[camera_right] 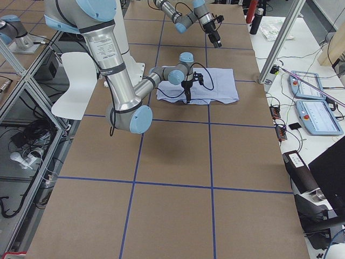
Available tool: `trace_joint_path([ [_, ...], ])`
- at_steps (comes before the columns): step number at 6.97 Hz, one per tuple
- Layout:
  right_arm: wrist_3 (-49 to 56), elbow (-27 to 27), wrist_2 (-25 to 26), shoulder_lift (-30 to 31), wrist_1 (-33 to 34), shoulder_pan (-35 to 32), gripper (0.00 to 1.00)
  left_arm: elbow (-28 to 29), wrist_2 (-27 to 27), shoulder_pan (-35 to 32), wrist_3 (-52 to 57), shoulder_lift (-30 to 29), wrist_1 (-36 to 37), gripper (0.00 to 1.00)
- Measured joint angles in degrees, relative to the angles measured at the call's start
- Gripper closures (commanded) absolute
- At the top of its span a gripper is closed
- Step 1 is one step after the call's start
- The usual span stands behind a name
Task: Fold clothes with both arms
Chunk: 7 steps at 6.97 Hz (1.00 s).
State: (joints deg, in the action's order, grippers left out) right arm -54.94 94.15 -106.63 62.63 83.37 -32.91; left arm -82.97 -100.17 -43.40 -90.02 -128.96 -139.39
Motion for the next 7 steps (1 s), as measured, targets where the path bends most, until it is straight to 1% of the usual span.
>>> trace_joint_path([
  [2, 0.73, 0.08, 0.16, 0.09, 0.7, -0.37, 0.0, -0.03, -0.02, 0.05, -0.08, -0.08, 0.0, 0.0],
  [7, 4.73, 1.07, -0.36, 0.48, 5.34, -3.44, 0.0, -0.34, -0.03, 0.16, -0.4, -0.07, 0.08, 0.0],
])
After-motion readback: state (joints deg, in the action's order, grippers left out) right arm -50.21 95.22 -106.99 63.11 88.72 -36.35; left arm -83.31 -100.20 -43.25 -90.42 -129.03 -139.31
